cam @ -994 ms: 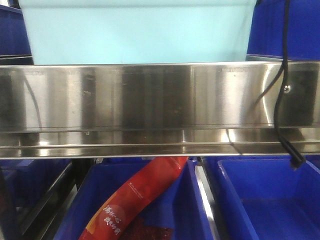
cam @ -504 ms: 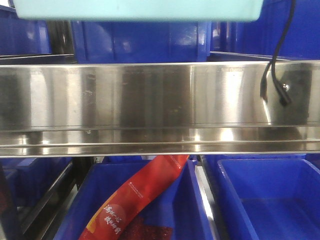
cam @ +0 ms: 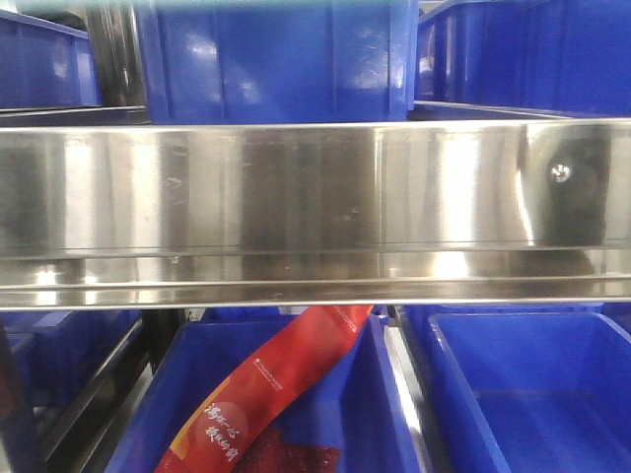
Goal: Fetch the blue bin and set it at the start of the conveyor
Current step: 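Lift the light-blue bin with both grippers and pull it off the shelf, then hold the bin with both grippers while the base drives away from the rack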
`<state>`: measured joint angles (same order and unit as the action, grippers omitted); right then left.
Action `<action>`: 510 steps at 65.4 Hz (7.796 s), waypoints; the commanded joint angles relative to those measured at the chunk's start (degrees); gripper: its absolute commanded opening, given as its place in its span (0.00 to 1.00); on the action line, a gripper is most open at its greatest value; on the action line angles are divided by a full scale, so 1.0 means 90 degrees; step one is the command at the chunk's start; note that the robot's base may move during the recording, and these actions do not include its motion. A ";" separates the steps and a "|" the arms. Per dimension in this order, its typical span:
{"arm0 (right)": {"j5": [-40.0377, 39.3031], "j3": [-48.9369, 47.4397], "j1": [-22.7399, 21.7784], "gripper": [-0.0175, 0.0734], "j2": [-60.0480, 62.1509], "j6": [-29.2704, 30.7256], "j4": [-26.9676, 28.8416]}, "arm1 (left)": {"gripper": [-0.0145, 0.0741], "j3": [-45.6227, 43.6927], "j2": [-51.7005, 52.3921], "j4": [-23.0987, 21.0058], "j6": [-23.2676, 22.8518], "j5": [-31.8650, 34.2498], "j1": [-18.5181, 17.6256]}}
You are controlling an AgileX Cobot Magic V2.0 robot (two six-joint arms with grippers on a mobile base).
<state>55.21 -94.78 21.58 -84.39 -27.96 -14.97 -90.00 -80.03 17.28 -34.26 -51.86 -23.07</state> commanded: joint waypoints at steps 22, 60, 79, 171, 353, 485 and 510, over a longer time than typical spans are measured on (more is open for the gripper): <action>0.0007 -0.0683 -0.0018 0.01 0.0181 0.0045 -0.0446 | 0.04 -0.0537 0.0228 0.0289 -0.0040 0.0387 -0.0031; 0.0061 -0.0865 -0.0018 0.01 0.0181 0.0045 -0.0488 | 0.04 -0.0773 0.0159 0.0316 0.0420 0.0463 -0.0031; 0.0048 -0.0865 -0.0018 0.01 0.0181 0.0045 -0.0490 | 0.04 -0.0773 0.0159 0.0316 0.0420 0.0585 -0.0031; -0.0333 -0.0865 -0.0018 0.01 0.0181 0.0045 -0.0955 | 0.04 -0.0773 0.0159 0.0316 0.0420 0.0585 -0.0031; -0.0136 -0.0865 -0.0018 0.01 0.0181 0.0045 -0.0970 | 0.04 -0.0773 0.0159 0.0334 0.0420 0.0599 -0.0017; -0.0183 -0.0865 -0.0018 0.01 0.0181 0.0045 -0.1002 | 0.04 -0.0773 0.0159 0.0457 0.0420 0.0722 -0.0017; -0.0183 -0.0865 -0.0018 0.01 0.0181 0.0045 -0.1002 | 0.04 -0.0773 0.0159 0.0457 0.0420 0.1066 -0.0017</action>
<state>53.99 -102.03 21.95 -83.66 -27.98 -20.11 -96.14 -79.61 19.55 -30.91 -45.44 -23.25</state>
